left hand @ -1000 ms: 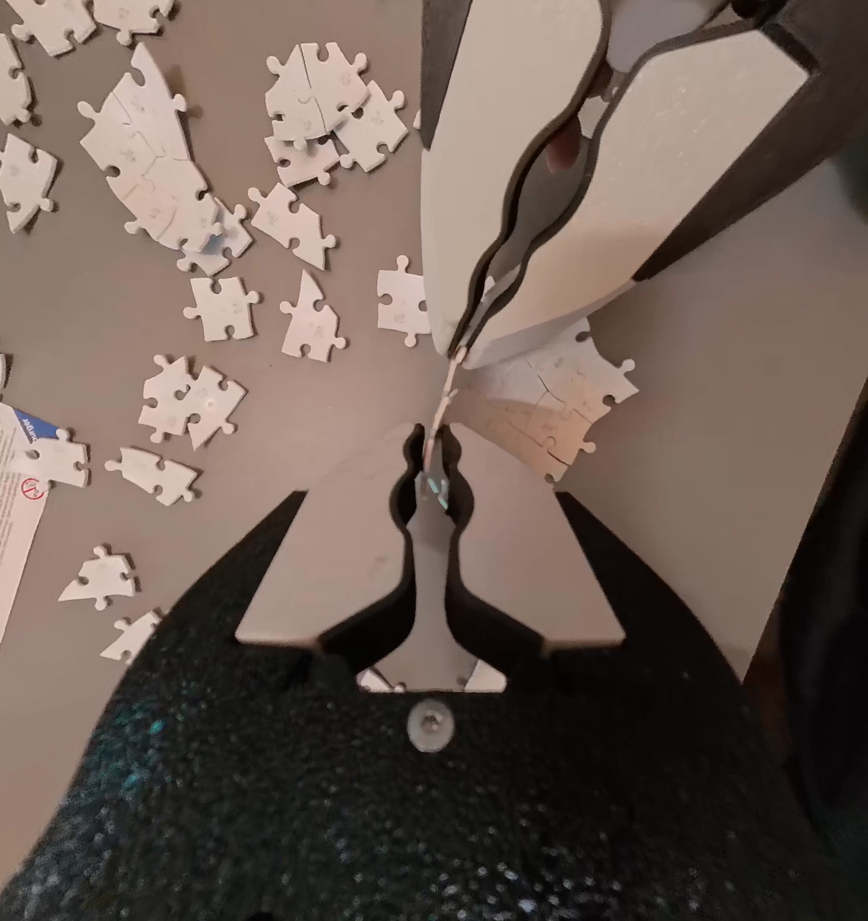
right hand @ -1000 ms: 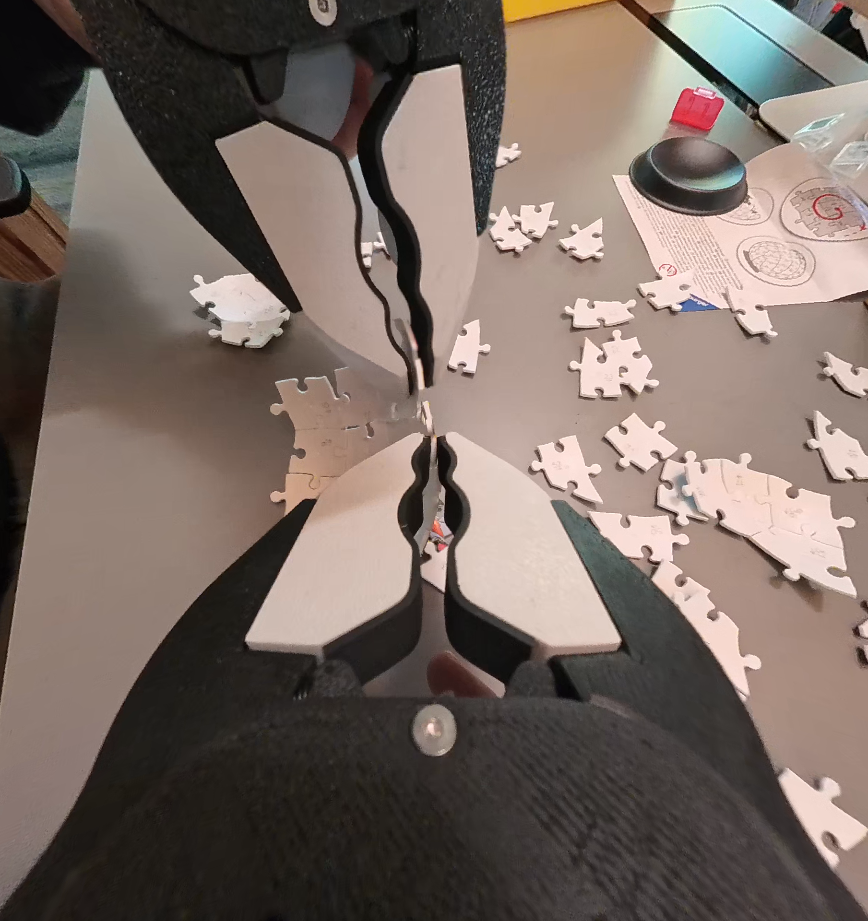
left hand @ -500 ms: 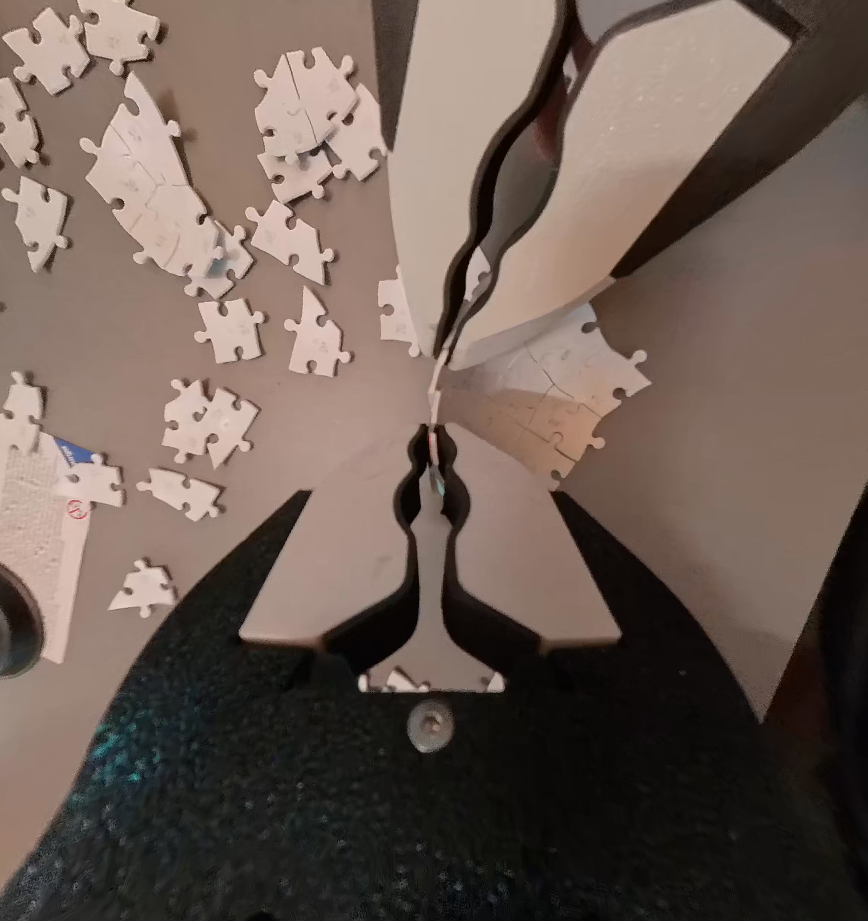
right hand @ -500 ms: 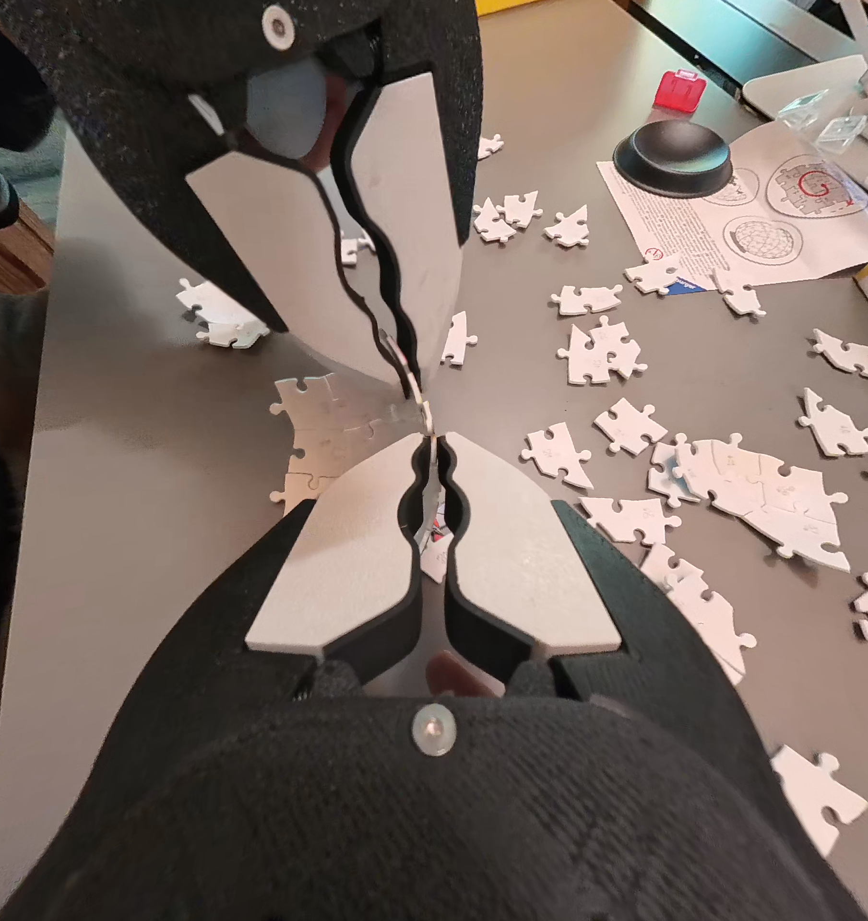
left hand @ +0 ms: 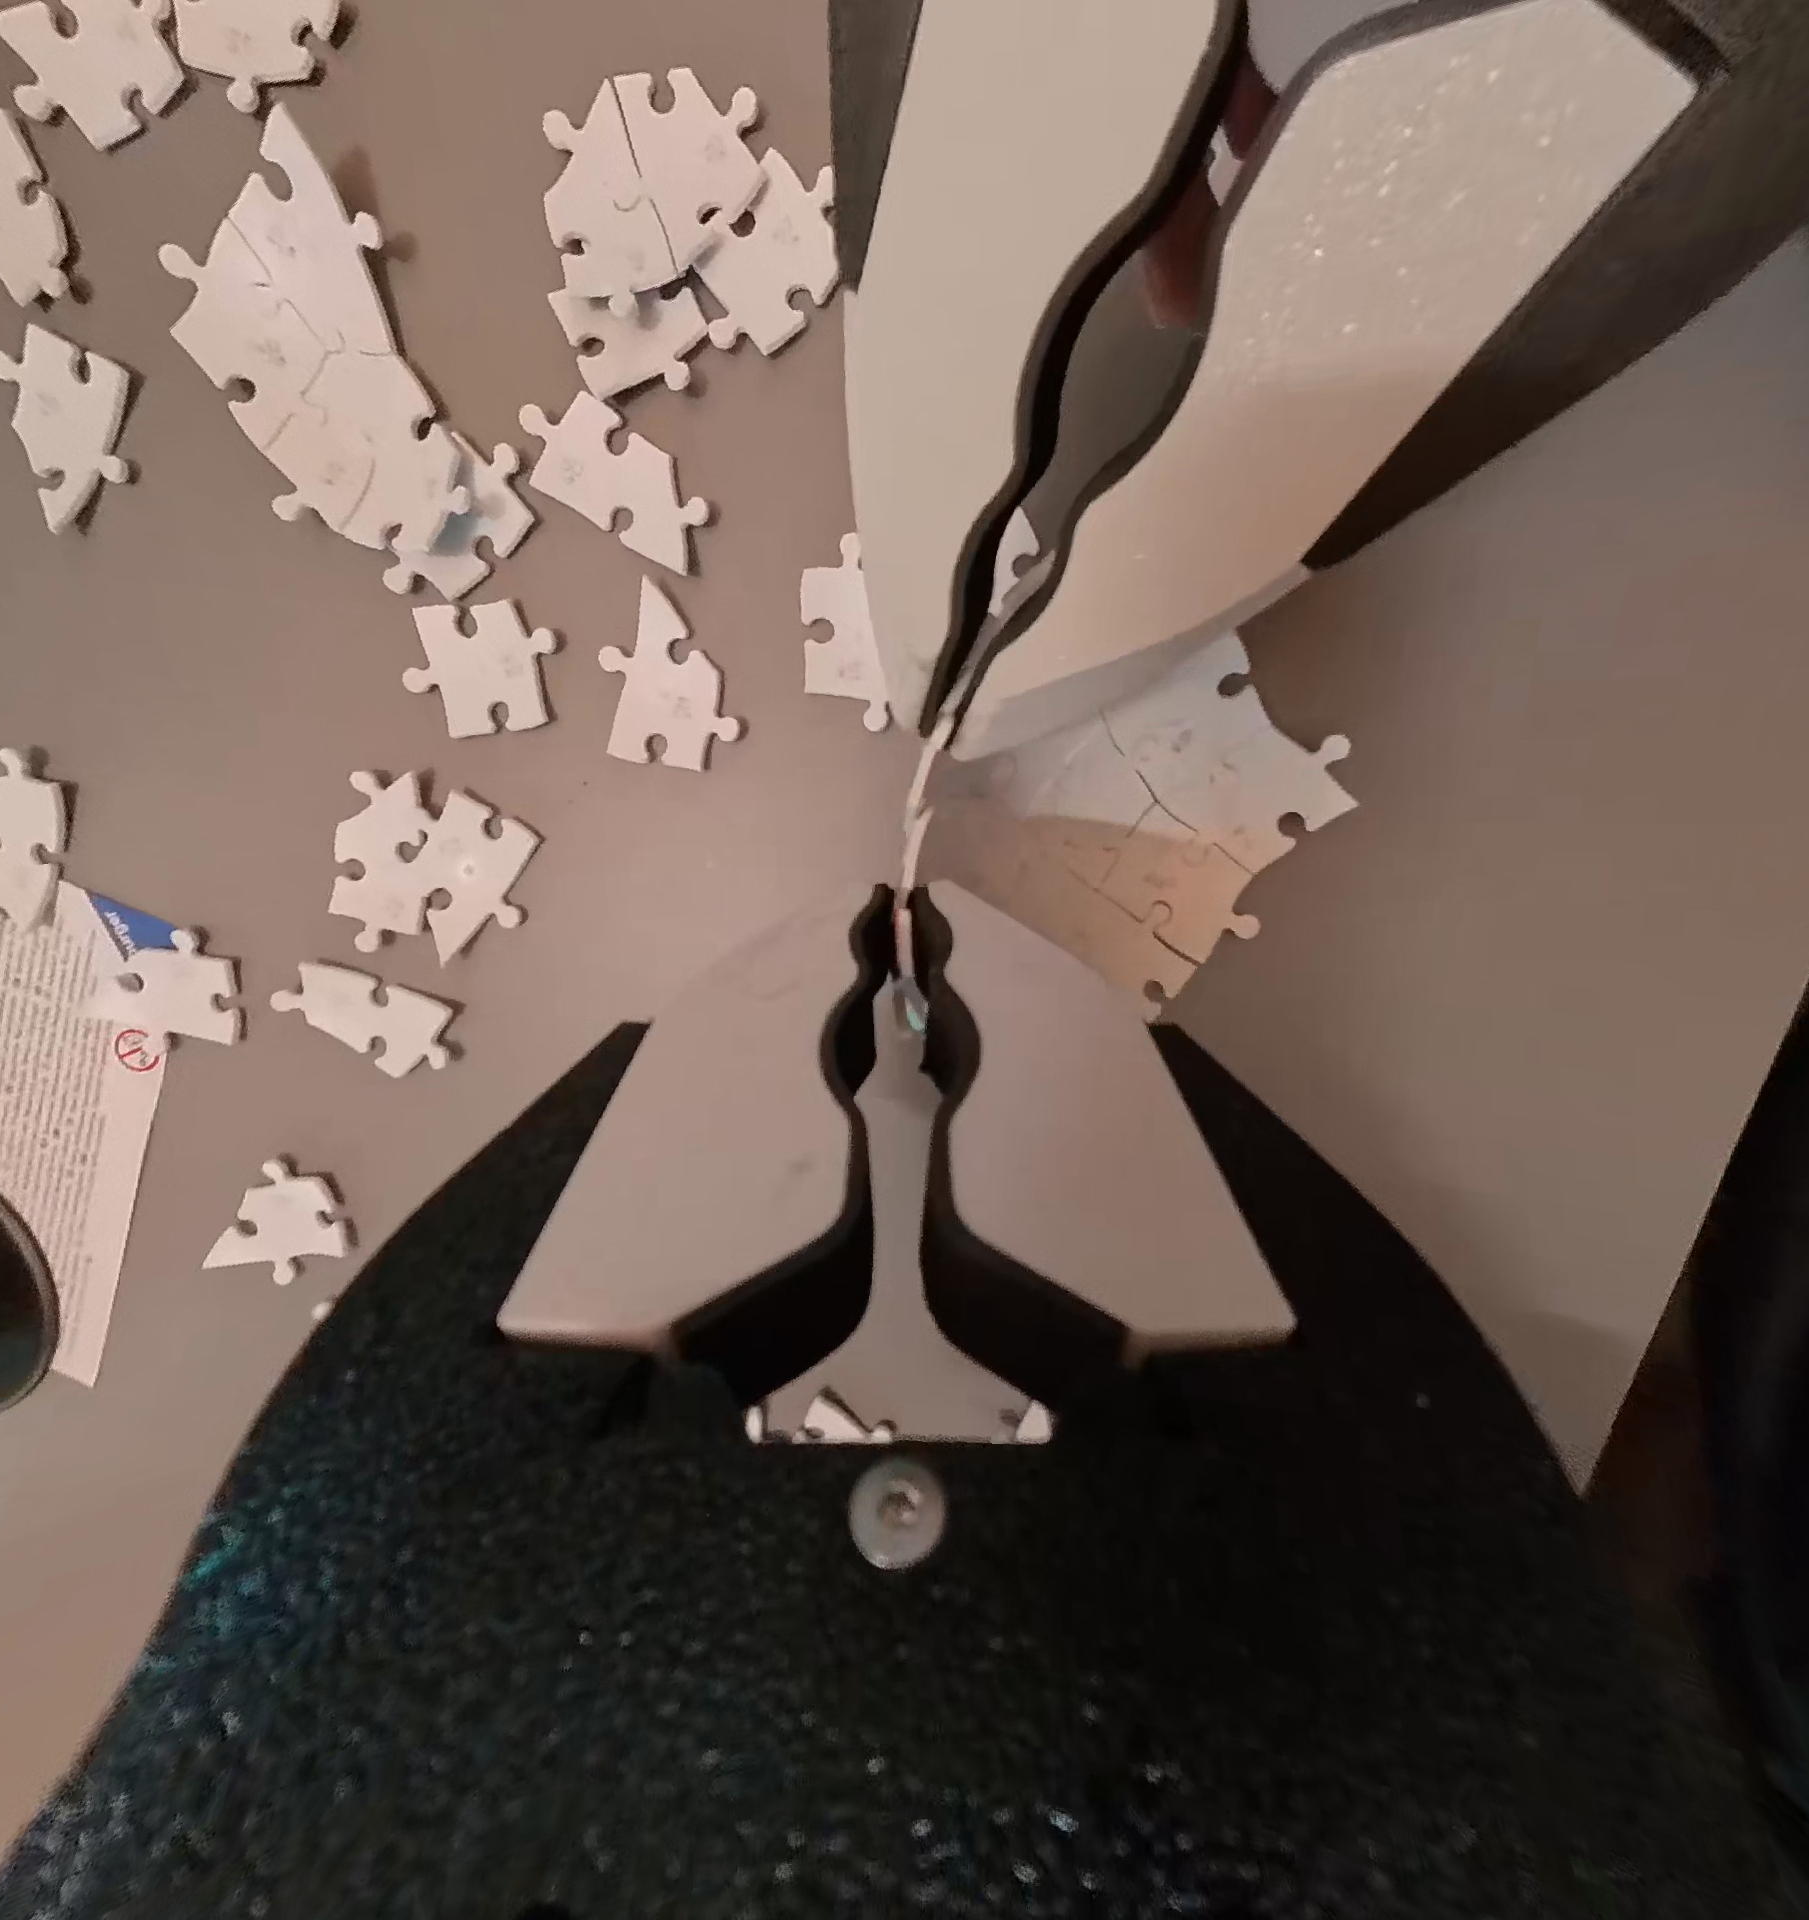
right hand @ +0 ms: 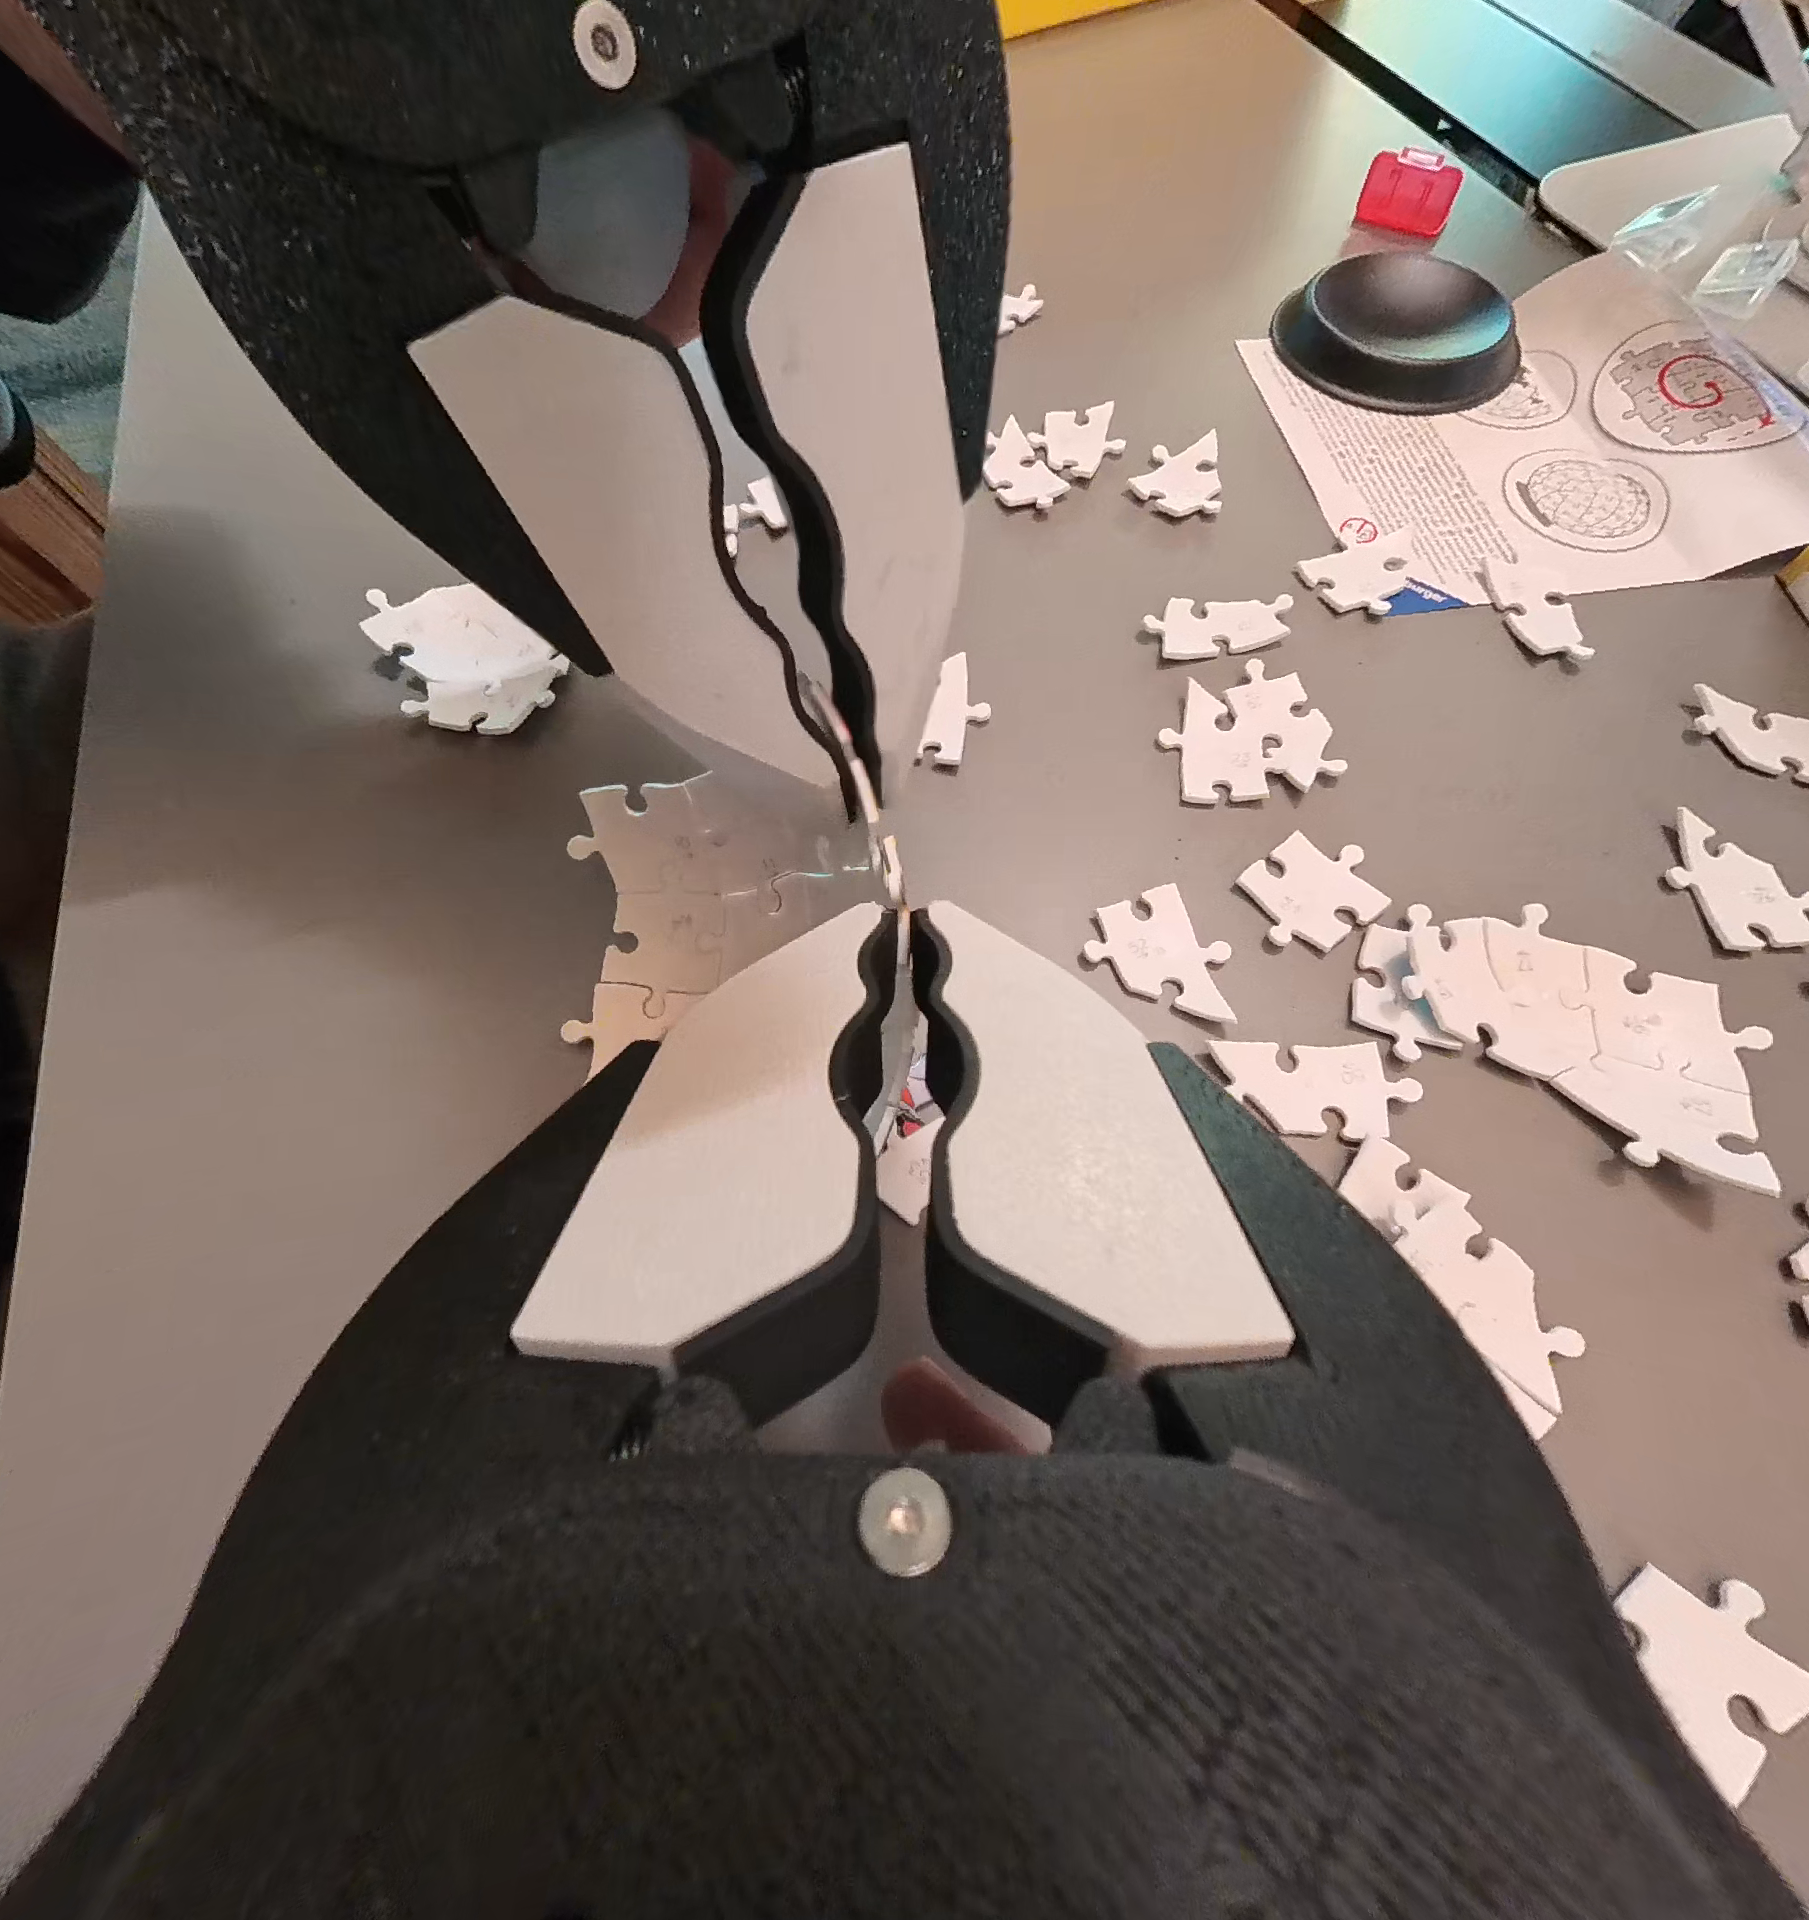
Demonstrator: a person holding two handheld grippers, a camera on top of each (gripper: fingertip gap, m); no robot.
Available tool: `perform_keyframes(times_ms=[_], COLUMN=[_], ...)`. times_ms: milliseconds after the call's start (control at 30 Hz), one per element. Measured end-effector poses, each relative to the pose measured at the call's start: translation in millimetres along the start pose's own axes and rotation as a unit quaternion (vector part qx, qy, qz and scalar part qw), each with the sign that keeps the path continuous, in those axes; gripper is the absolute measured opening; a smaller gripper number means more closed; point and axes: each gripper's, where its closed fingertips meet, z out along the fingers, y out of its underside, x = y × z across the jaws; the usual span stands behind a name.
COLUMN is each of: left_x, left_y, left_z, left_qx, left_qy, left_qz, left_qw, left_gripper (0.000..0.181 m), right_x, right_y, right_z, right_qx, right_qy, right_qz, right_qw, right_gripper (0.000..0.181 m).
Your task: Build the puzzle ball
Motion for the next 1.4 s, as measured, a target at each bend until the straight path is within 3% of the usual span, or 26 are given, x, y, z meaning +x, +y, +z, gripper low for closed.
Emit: perform_keyframes(times_ms=[367, 967, 1400], left_x=[-1.2, -6.8, -3.7], left_y=[0.8, -0.6, -4.5], left_z=[1.8, 0.9, 4.6], left_qx=[0.016, 0.028, 0.029], left_qy=[0.023, -0.017, -0.022], left_qz=[-0.03, -0.021, -0.006], left_qw=[0.999, 0.999, 0.999], left_gripper=[0.003, 0.019, 0.02], right_x=[0.3, 0.3, 0.1], right_y=[-0.8, 0.6, 2.4], right_z=[1.5, 0.0, -0.5], right_qx=[-0.004, -0.003, -0.005], right_qy=[0.007, 0.001, -0.002], right_qz=[-0.008, -0.004, -0.004], right_qw=[1.0, 1.0, 1.0], right_gripper=[0.002, 0.003, 0.003])
